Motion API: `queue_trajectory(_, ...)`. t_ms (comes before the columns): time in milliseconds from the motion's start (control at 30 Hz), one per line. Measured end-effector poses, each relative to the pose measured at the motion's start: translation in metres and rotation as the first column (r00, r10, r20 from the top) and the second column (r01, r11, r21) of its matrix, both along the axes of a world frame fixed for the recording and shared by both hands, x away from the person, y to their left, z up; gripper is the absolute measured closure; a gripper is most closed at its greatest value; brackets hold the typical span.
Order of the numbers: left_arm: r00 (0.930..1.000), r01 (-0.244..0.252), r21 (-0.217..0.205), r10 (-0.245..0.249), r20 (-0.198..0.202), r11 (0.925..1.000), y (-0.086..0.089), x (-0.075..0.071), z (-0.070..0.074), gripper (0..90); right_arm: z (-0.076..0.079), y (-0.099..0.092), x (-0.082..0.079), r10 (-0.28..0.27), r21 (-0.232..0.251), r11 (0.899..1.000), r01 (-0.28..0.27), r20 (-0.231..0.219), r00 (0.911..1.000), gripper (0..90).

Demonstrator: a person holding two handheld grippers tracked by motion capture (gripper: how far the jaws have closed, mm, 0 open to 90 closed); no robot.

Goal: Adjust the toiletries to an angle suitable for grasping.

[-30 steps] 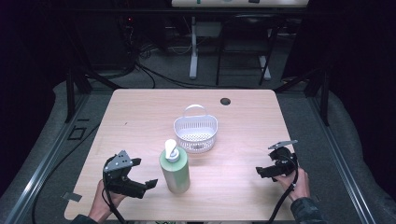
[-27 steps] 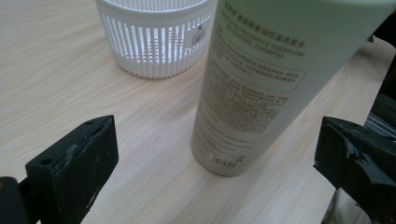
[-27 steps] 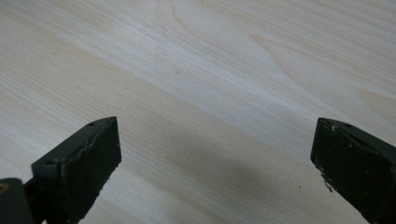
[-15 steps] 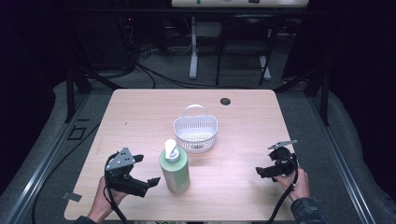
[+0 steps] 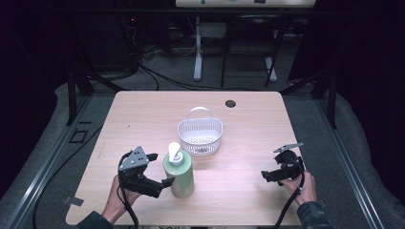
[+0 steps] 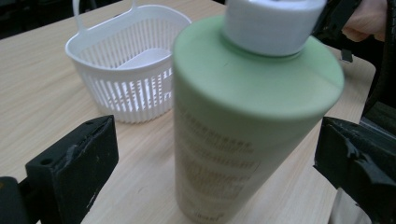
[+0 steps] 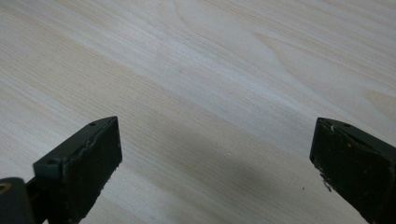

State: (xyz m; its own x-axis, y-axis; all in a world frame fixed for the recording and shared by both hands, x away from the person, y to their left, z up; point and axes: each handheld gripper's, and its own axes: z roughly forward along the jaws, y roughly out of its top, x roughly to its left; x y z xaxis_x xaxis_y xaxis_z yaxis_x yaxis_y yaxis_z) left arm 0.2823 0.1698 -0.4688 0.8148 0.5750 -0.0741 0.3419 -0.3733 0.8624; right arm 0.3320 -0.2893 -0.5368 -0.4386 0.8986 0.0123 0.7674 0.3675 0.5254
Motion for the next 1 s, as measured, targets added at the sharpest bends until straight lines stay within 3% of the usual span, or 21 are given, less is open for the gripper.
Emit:
queue_trajectory(267,0.9983,0.038,-0.013,-0.037,0.044,0.9992,-0.019,0.003,-0.002,0.0,-0.001,-0.002,0.0,-0.003,0.005,1.0,0.004,-0.006,1.0,1.9)
queue_trajectory(567,0.9958,0.062,-0.004,-0.061,0.068,0.9981,-0.025,0.005,-0.005,3.7,0.0,-0.002,0.0,-0.001,0.006,1.0,0.001,-0.006,1.0,2.0)
queue_trajectory(633,0.9953,0.054,-0.006,-0.054,0.081,0.9985,-0.024,0.005,-0.006,11.3,0.0,-0.002,0.0,0.001,0.005,1.0,-0.001,-0.004,1.0,2.2)
queue_trajectory(867,0.9951,0.041,0.0,-0.041,0.09,0.9992,-0.025,0.004,-0.006,11.8,0.0,-0.002,0.0,0.006,0.007,1.0,-0.006,-0.003,1.0,2.4)
queue_trajectory(1000,0.9958,0.009,-0.006,-0.009,0.091,0.9999,-0.024,0.005,-0.006,12.0,0.0,-0.002,0.001,0.008,0.004,1.0,-0.008,-0.005,1.0,2.4)
